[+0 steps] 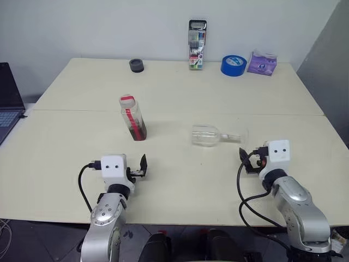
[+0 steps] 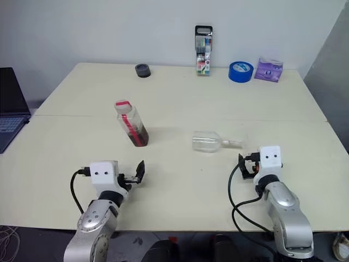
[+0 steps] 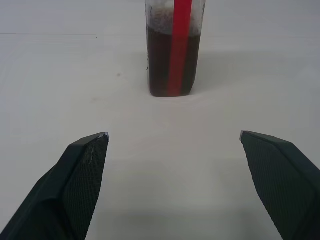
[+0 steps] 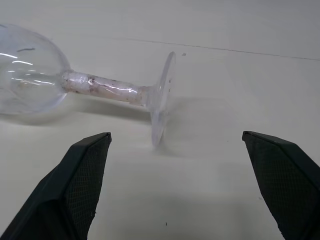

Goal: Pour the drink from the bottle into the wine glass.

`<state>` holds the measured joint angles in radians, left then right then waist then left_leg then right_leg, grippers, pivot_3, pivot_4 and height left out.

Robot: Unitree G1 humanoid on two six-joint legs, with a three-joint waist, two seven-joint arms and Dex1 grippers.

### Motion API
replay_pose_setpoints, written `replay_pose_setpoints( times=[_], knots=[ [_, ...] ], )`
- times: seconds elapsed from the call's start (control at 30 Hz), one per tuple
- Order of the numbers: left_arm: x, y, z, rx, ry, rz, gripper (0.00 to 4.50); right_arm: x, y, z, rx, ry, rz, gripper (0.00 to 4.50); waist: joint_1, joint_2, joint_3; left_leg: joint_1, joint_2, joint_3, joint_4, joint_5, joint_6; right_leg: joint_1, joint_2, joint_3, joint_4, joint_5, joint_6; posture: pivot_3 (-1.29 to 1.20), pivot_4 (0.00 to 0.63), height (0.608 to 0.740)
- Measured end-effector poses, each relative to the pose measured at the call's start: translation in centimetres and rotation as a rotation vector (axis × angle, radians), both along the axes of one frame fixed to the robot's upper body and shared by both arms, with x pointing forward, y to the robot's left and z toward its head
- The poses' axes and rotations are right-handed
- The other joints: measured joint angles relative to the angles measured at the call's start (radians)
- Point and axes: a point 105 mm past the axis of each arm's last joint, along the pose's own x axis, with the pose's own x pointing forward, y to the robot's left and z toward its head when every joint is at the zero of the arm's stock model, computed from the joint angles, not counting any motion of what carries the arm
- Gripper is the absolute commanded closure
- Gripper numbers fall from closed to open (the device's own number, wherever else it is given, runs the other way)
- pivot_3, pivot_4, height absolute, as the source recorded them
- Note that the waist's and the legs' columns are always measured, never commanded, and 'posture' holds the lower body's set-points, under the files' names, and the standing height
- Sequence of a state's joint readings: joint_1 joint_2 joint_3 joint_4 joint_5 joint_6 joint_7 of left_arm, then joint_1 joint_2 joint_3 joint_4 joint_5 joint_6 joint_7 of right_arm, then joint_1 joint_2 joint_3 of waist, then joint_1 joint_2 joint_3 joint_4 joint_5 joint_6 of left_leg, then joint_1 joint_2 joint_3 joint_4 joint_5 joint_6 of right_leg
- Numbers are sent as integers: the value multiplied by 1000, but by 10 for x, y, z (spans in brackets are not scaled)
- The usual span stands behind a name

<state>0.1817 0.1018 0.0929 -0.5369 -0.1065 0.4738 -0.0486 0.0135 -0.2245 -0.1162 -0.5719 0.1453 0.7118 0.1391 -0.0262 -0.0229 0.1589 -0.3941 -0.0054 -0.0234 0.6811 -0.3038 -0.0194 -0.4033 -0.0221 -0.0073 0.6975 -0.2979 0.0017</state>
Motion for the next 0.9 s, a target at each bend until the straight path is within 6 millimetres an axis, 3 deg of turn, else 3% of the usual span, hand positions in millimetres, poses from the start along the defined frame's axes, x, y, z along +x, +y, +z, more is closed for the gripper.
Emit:
replay_pose_setpoints(
  times=[0.9],
  knots=[
    [4,-1,8,-6,-31,-12,8,0,0,1,-3,-8,6,0,0,0,0,0,0,0,0,0,0,0,0,0,0,0,0,0,150,740]
  ],
)
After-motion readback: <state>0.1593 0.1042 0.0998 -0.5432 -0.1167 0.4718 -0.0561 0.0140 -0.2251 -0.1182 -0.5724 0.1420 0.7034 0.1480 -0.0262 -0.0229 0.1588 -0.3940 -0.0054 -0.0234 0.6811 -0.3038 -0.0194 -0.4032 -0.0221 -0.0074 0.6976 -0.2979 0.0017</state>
